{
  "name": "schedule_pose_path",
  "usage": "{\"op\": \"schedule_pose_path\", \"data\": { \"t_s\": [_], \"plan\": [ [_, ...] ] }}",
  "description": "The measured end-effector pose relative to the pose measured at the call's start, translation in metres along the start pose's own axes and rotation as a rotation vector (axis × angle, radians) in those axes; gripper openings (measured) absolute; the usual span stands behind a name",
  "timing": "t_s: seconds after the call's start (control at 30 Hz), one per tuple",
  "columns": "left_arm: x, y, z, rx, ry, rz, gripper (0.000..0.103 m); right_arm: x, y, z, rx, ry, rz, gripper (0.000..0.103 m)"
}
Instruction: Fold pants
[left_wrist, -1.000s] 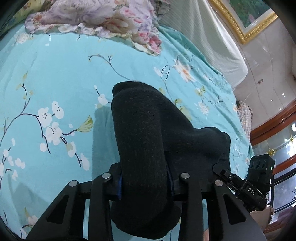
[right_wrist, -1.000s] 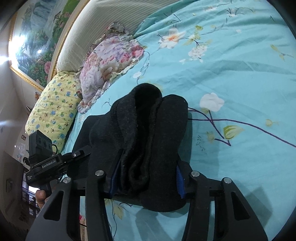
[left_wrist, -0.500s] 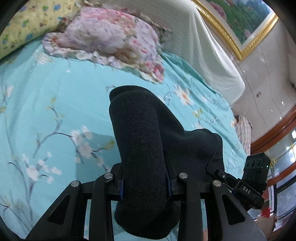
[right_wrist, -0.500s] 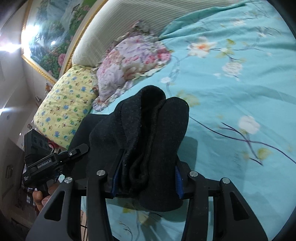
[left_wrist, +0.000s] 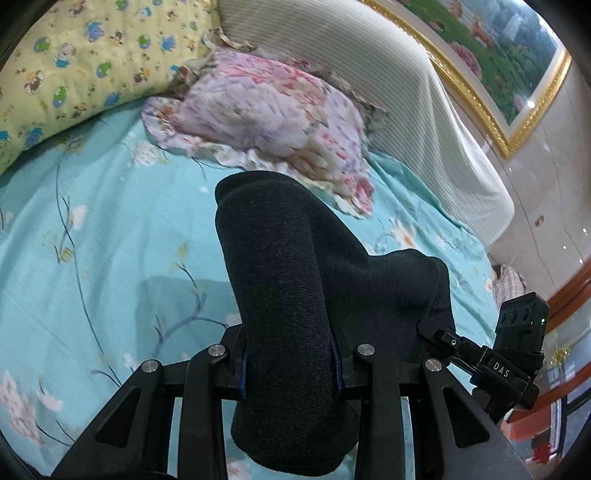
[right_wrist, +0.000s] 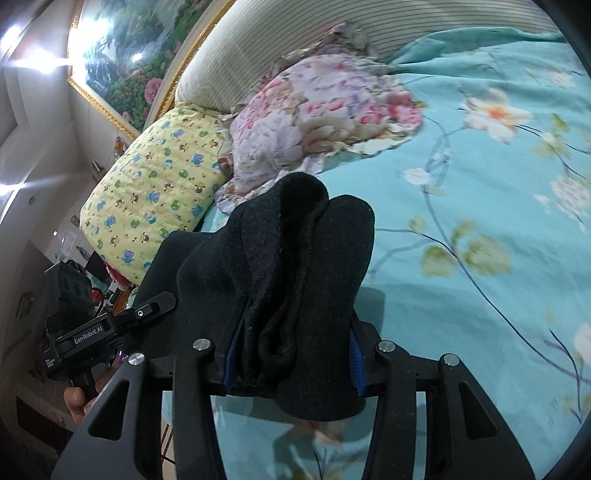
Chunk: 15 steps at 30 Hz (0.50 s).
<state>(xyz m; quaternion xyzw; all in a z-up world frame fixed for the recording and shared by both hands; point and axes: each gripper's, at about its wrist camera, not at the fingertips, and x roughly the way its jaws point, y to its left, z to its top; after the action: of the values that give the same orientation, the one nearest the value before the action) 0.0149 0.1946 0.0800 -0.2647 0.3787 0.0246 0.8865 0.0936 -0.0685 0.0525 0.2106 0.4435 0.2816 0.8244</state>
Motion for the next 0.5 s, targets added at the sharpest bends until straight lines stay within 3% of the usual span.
{"op": "schedule_pose_path", "data": {
  "t_s": [0.5],
  "plan": [
    [0.027, 0.036, 0.036, -0.035, -0.023, 0.089, 0.032, 0.071, 0.009, 0.043, -0.041, 0.062, 0.011, 0.048]
  ]
}}
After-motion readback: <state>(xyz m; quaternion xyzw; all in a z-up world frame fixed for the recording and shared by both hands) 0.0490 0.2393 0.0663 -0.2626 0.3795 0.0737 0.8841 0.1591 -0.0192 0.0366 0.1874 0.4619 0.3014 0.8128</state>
